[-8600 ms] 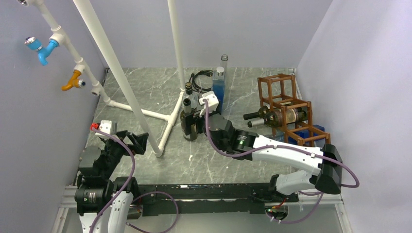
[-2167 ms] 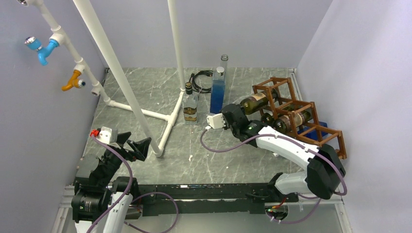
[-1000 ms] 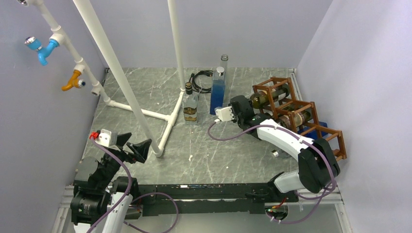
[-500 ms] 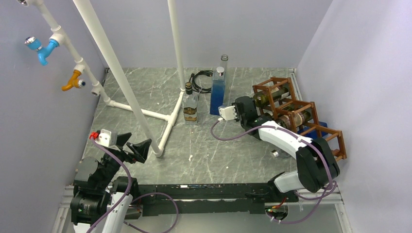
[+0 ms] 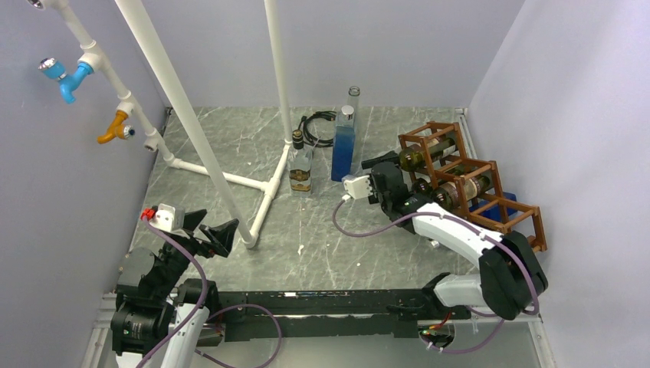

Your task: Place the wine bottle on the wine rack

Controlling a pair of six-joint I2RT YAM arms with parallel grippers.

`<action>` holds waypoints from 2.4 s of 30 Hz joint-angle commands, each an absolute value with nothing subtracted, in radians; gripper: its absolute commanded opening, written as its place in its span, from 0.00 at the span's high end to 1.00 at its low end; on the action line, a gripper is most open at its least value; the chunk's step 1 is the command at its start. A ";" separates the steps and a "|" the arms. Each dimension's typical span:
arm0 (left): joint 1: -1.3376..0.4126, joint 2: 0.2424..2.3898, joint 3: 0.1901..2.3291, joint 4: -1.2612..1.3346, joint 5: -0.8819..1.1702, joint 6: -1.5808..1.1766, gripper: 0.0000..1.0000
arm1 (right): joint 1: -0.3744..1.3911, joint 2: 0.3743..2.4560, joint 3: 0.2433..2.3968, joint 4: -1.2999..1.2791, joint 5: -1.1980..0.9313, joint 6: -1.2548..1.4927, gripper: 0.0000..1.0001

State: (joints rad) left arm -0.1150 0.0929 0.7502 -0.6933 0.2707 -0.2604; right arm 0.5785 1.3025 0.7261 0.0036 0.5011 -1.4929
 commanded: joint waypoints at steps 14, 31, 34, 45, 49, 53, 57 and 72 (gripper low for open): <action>-0.097 0.124 0.767 -0.685 0.223 -0.283 0.01 | 0.970 1.094 0.727 -0.129 0.652 -0.915 0.00; -0.007 0.233 0.773 -0.683 0.261 -0.279 0.04 | 1.023 0.934 0.614 0.082 0.241 0.145 0.00; -0.003 0.250 0.775 -0.686 0.261 -0.279 0.05 | 1.023 0.933 0.671 -0.010 0.320 0.162 0.00; 0.029 0.256 0.773 -0.686 0.265 -0.281 0.06 | 1.014 0.874 0.700 -0.033 0.539 0.178 0.00; 0.029 0.254 0.771 -0.679 0.273 -0.279 0.06 | 0.937 0.913 0.753 0.080 0.525 0.155 0.01; 0.029 0.260 0.772 -0.681 0.277 -0.279 0.06 | 0.786 1.037 0.938 0.050 0.406 0.177 0.01; 0.029 0.248 0.770 -0.683 0.268 -0.284 0.05 | 0.712 1.171 1.166 -0.048 0.396 0.172 0.01; 0.029 0.223 0.765 -0.675 0.274 -0.279 0.04 | 0.703 1.331 1.344 -0.011 0.462 0.122 0.01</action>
State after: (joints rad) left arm 0.0246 0.2241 0.7502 -0.7010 0.2634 -0.2756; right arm 0.7074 1.3457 1.3308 -0.0586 0.4362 0.1230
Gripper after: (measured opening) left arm 0.960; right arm 0.993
